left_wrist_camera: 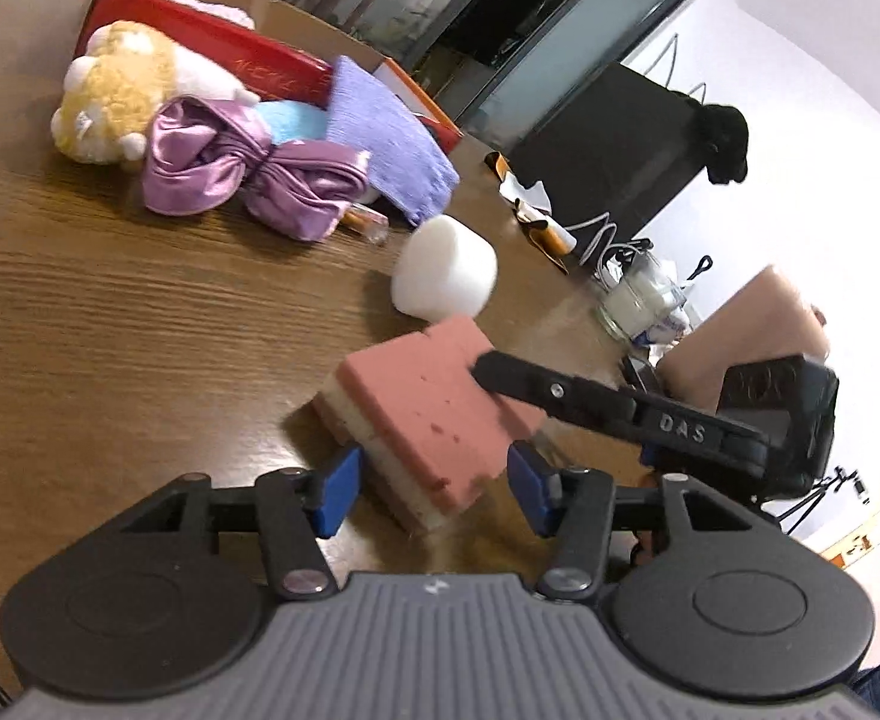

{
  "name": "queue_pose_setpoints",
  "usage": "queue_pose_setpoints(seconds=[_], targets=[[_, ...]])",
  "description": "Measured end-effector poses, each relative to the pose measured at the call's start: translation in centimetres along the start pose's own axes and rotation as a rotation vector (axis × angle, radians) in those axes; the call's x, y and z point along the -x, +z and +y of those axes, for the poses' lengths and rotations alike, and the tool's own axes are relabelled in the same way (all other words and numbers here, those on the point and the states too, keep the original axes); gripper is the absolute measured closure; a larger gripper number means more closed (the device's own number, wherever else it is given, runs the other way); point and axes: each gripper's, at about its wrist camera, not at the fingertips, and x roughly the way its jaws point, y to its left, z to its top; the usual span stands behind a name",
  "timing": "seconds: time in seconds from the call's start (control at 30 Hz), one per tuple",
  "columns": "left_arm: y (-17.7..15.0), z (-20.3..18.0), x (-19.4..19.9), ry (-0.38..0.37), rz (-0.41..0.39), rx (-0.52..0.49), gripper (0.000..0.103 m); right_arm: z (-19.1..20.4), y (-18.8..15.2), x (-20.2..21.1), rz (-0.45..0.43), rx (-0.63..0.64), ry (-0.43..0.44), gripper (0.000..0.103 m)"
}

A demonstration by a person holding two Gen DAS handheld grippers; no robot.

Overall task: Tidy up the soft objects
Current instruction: 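Lower both tools onto the pink sponge and grasp it, then carry the sponge into the box, release it, and withdraw both tools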

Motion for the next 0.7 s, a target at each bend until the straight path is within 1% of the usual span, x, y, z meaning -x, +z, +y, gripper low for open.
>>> queue_pose_setpoints(seconds=[0.13,0.33,0.47,0.53,0.6,0.7], targets=[[0.6,0.7,0.2,0.004,-0.013,0.006,0.049,-0.1,0.4,-0.6,0.024,-0.025,0.013,0.072],[1.0,1.7,0.6,-0.002,-0.026,0.024,0.051,0.2,1.3,-2.0,0.051,-0.016,0.021,0.072],[1.5,2.2,0.6,0.002,-0.024,0.035,0.055,0.5,1.6,-2.6,0.065,-0.015,0.024,0.072],[1.8,2.3,0.5,0.022,-0.028,0.024,0.06,0.7,1.7,-2.7,0.071,-0.012,0.022,0.071],[2.5,2.1,0.8,0.035,-0.051,0.008,0.06,1.1,2.0,-2.7,0.064,-0.003,0.018,0.071],[5.0,1.2,1.4,0.032,-0.11,-0.04,0.06,2.4,3.3,-2.0,0.007,0.023,0.02,0.071]])
